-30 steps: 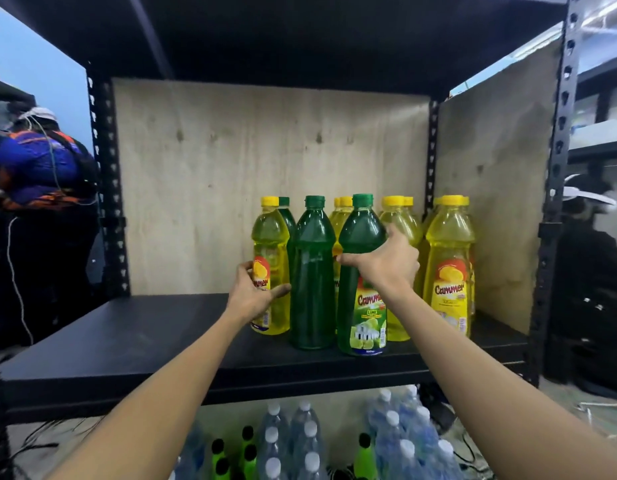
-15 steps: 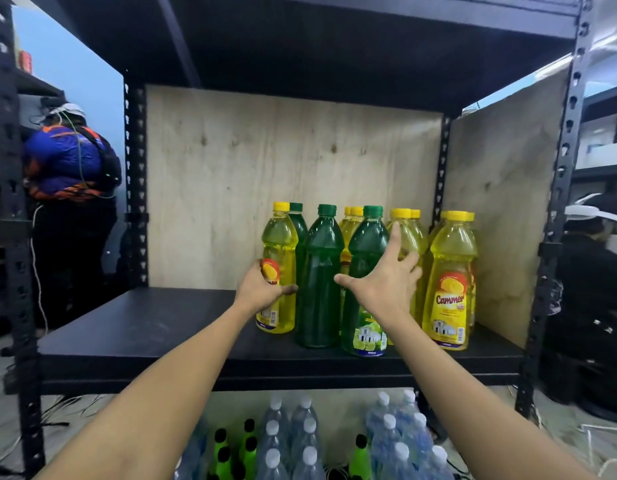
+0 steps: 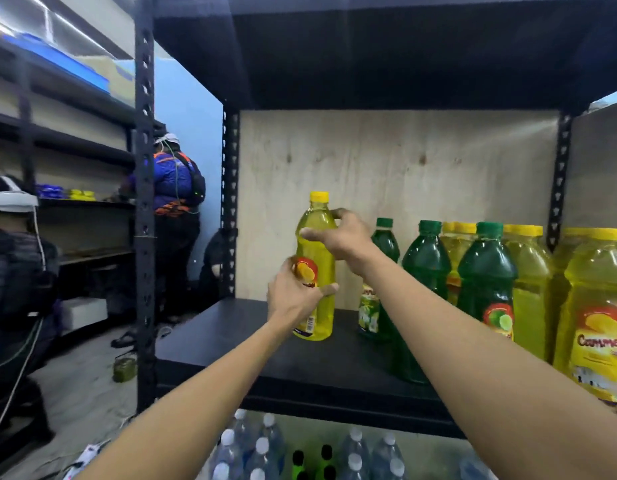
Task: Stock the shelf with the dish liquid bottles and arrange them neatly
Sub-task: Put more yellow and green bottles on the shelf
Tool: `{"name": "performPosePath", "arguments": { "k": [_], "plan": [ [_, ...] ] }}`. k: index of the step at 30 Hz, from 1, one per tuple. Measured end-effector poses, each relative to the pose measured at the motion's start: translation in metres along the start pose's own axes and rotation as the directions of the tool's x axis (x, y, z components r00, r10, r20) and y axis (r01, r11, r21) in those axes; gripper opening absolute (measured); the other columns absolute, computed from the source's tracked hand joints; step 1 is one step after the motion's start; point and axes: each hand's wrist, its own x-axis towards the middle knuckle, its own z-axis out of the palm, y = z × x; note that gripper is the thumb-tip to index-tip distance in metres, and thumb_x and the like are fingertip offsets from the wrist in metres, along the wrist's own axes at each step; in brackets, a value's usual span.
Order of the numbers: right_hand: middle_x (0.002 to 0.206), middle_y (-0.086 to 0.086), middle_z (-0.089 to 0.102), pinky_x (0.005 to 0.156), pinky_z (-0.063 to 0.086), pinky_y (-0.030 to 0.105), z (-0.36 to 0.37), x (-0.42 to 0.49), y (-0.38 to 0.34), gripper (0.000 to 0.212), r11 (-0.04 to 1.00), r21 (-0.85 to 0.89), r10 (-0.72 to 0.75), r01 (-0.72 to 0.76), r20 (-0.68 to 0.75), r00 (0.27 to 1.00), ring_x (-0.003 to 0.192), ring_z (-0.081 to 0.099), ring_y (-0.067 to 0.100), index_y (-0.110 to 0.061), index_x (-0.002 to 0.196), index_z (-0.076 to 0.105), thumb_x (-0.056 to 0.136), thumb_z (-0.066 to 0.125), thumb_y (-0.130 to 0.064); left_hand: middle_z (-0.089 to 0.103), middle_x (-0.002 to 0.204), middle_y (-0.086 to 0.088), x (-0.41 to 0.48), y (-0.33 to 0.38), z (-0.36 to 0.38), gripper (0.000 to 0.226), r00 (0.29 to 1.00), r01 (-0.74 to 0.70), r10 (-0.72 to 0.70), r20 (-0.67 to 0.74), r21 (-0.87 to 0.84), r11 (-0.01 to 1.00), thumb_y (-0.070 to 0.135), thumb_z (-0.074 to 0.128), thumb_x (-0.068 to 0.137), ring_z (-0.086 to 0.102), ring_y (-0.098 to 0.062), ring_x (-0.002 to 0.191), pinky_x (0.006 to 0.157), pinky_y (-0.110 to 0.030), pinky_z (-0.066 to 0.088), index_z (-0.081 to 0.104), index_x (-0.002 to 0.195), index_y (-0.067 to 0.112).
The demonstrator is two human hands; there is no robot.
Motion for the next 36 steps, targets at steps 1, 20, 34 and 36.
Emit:
{"name": "performPosePath", "arguments": {
  "k": [1, 20, 34, 36],
  "plan": [
    [0.114, 0.004, 0.069, 0.091, 0.058, 0.042, 0.010, 0.012, -0.005, 0.069, 0.999, 0.028, -0.017, 0.016, 0.016, 1.000, 0.105, 0.068, 0.024, -0.017, 0.126, 0.061, 0.067, 0.091, -0.035, 0.070, 0.104, 0.008, 0.011, -0.005, -0.006, 0.081, 1.000, -0.009, 0.009, -0.023, 0.007, 1.000, 0.060, 0.088, 0.052, 0.067, -0.020, 0.105, 0.094, -0.041, 0.055, 0.055, 0.119, 0.029],
    [0.122, 0.015, 0.069, 0.070, 0.057, 0.038, 0.182, 0.177, 0.038, 0.049, 0.955, 0.296, -0.082, 0.023, 0.186, 0.979, 0.107, 0.069, 0.032, -0.010, 0.131, 0.058, 0.085, 0.076, -0.008, 0.065, 0.109, 0.001, 0.176, -0.173, -0.034, 0.071, 0.984, 0.143, -0.159, 0.082, 0.178, 0.974, 0.038, 0.095, 0.060, 0.062, -0.015, 0.093, 0.057, -0.015, 0.048, 0.057, 0.116, 0.020],
    [0.134, 0.010, 0.059, 0.082, 0.050, 0.040, 0.210, 0.191, 0.056, 0.070, 0.976, 0.219, -0.065, 0.015, 0.221, 0.973, 0.116, 0.060, 0.029, -0.013, 0.149, 0.040, 0.088, 0.073, -0.008, 0.057, 0.129, -0.008, 0.181, -0.191, -0.015, 0.096, 0.952, 0.270, -0.292, 0.090, 0.201, 0.942, 0.047, 0.091, 0.063, 0.059, -0.027, 0.118, 0.100, -0.043, 0.053, 0.040, 0.137, 0.013],
    [0.134, 0.010, 0.059, 0.087, 0.053, 0.042, 0.211, 0.193, 0.057, 0.068, 0.977, 0.212, -0.065, 0.017, 0.222, 0.973, 0.117, 0.061, 0.031, -0.015, 0.149, 0.040, 0.089, 0.072, -0.010, 0.056, 0.132, -0.009, 0.180, -0.191, -0.016, 0.100, 0.946, 0.269, -0.301, 0.121, 0.225, 0.936, 0.049, 0.090, 0.065, 0.058, -0.028, 0.120, 0.101, -0.044, 0.053, 0.036, 0.141, 0.012]
  ]
}}
